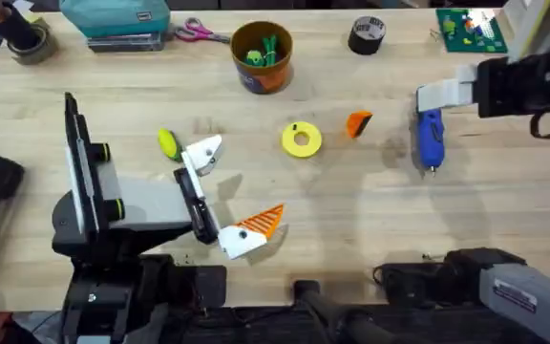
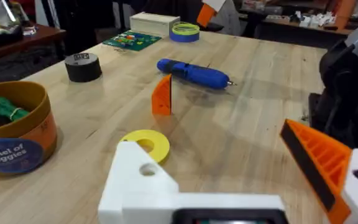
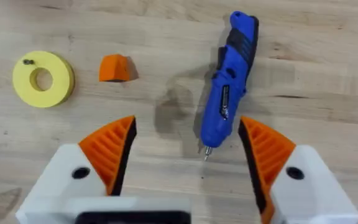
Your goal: Pick up the gripper from the table and insert it into the empty holder that is missing its gripper. Then pick up a screw, insert it into the mounting hole, and use the screwdriver to tighten it. Finally, clean up the table by picking up the vegetable and placing it into the bucket.
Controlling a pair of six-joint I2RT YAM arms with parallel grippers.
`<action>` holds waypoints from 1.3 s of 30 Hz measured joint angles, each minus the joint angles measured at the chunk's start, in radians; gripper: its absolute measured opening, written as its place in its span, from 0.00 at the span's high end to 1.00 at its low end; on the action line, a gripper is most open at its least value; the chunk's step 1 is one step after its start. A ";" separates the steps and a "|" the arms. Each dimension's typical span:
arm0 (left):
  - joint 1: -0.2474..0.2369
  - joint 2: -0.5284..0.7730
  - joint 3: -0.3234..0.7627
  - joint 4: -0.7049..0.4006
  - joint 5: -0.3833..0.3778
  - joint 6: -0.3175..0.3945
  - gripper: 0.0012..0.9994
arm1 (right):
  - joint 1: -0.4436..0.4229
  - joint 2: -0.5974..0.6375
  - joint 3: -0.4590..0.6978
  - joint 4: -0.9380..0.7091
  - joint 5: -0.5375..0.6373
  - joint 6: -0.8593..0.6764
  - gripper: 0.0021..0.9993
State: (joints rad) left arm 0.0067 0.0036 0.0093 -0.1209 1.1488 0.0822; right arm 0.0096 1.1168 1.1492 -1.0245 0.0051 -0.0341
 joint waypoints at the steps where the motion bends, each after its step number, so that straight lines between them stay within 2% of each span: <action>1: 0.000 0.000 0.000 0.000 0.000 0.000 0.01 | 0.009 0.000 0.000 -0.002 0.000 0.000 0.00; 6: 0.000 0.000 0.000 0.000 0.000 0.000 0.01 | 0.100 0.032 0.047 -0.085 0.000 0.001 0.00; 20: 0.000 0.000 0.000 -0.001 0.004 0.000 0.01 | 0.368 0.340 0.396 -0.263 0.000 0.105 0.00; 25: 0.000 0.000 0.000 -0.001 0.004 0.000 0.01 | 0.399 0.402 0.451 -0.271 0.002 0.178 0.00; 39: 0.000 0.000 0.000 -0.001 0.004 0.000 0.01 | 0.400 0.423 0.430 -0.278 0.043 0.275 0.00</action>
State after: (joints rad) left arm 0.0067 0.0036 0.0093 -0.1223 1.1530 0.0822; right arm 0.4091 1.5402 1.5790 -1.3028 0.0482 0.2409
